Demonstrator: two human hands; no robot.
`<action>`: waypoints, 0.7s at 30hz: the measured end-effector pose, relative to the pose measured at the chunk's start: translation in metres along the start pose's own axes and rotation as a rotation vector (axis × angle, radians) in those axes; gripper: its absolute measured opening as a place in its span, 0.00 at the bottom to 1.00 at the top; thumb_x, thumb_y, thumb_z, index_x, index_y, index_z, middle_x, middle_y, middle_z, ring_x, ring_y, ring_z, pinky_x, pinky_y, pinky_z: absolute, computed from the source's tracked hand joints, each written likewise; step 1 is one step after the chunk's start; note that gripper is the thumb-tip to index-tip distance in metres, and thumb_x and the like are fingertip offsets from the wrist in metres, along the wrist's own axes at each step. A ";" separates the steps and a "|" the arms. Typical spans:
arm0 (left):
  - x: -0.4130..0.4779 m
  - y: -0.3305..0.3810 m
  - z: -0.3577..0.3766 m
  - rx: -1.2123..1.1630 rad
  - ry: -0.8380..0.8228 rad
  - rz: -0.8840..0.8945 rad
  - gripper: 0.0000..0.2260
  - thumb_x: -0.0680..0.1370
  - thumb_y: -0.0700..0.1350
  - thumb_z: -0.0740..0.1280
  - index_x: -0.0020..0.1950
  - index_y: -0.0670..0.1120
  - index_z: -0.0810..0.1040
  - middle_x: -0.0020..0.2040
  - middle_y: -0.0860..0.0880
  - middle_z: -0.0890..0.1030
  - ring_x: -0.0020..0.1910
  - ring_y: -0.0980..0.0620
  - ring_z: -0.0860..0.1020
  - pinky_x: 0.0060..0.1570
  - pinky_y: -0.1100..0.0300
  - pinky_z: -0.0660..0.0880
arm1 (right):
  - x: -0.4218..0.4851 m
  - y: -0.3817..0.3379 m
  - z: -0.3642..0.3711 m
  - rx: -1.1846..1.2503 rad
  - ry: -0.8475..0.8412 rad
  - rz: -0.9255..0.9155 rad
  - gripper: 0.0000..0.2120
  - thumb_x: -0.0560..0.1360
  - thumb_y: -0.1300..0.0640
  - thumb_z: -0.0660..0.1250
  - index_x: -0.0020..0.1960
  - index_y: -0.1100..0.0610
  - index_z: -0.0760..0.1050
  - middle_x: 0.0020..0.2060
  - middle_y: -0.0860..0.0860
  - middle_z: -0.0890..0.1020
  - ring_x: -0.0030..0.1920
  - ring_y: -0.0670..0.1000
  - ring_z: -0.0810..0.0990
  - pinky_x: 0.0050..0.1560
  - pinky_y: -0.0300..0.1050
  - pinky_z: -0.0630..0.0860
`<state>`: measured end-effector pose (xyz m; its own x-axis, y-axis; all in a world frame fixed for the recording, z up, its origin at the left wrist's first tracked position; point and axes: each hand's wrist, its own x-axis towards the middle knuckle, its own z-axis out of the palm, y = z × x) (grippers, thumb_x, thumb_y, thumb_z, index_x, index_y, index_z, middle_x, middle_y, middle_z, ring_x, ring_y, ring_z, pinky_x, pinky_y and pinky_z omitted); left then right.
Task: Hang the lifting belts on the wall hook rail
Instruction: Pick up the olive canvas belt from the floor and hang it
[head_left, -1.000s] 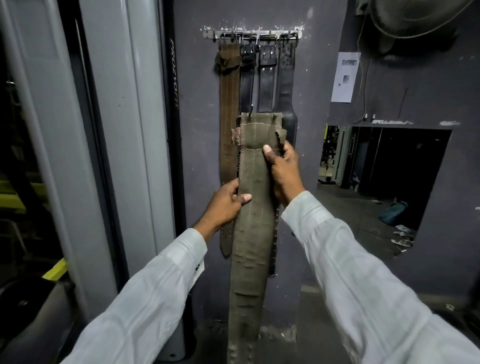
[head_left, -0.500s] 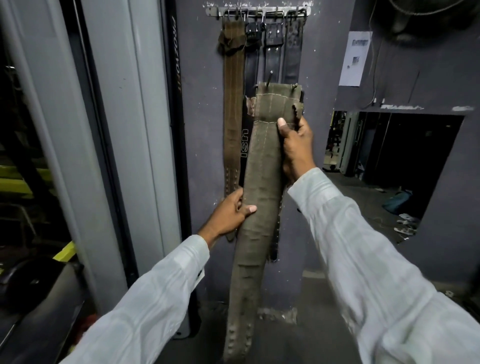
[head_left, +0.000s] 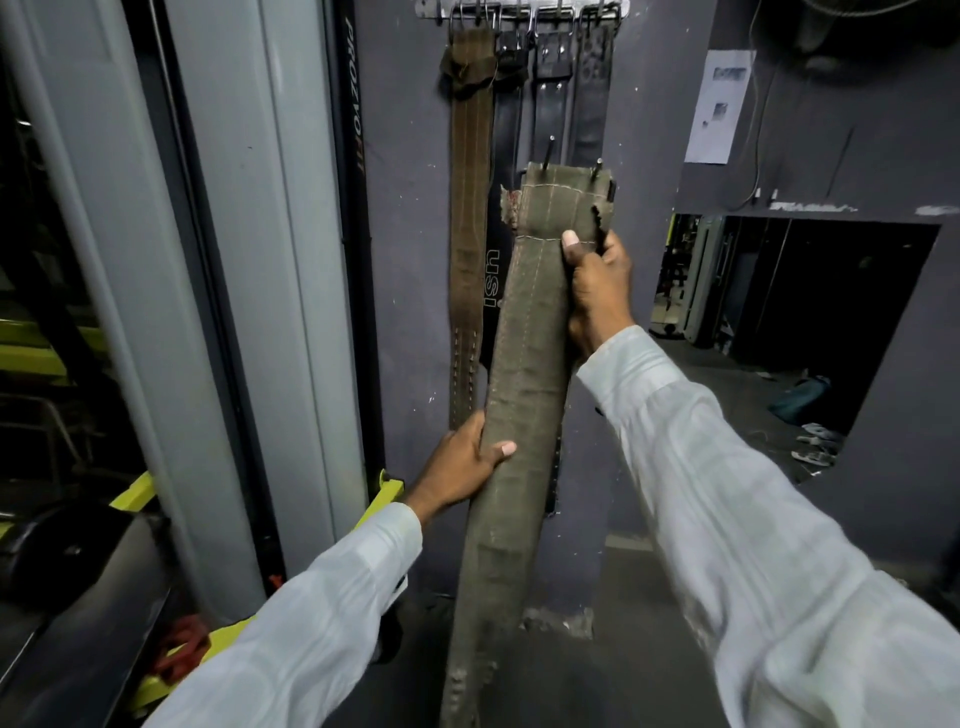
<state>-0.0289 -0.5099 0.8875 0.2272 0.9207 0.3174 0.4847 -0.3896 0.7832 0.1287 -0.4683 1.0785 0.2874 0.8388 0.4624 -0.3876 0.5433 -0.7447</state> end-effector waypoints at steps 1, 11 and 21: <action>-0.002 -0.008 0.003 0.017 -0.052 -0.002 0.20 0.75 0.57 0.67 0.66 0.57 0.71 0.62 0.53 0.81 0.61 0.54 0.80 0.64 0.51 0.76 | 0.001 -0.002 0.000 -0.001 0.001 0.004 0.08 0.77 0.66 0.66 0.51 0.54 0.77 0.48 0.56 0.84 0.49 0.54 0.82 0.59 0.60 0.79; 0.000 0.025 0.002 -0.678 -0.001 -0.066 0.12 0.82 0.48 0.63 0.58 0.42 0.79 0.51 0.45 0.85 0.49 0.50 0.83 0.49 0.58 0.80 | -0.013 0.000 -0.016 -0.003 -0.186 0.017 0.09 0.78 0.65 0.65 0.54 0.53 0.77 0.50 0.54 0.84 0.52 0.55 0.82 0.61 0.58 0.78; 0.054 0.114 -0.063 -0.848 0.237 -0.054 0.10 0.80 0.50 0.67 0.54 0.45 0.81 0.46 0.48 0.86 0.44 0.53 0.84 0.50 0.55 0.81 | -0.048 0.023 -0.044 -0.114 -0.368 0.153 0.12 0.80 0.63 0.64 0.63 0.59 0.74 0.55 0.59 0.83 0.54 0.57 0.82 0.58 0.56 0.79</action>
<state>-0.0146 -0.5032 1.0275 -0.0045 0.9548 0.2971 -0.3217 -0.2827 0.9037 0.1443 -0.4978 1.0179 -0.1062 0.8772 0.4682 -0.2959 0.4217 -0.8571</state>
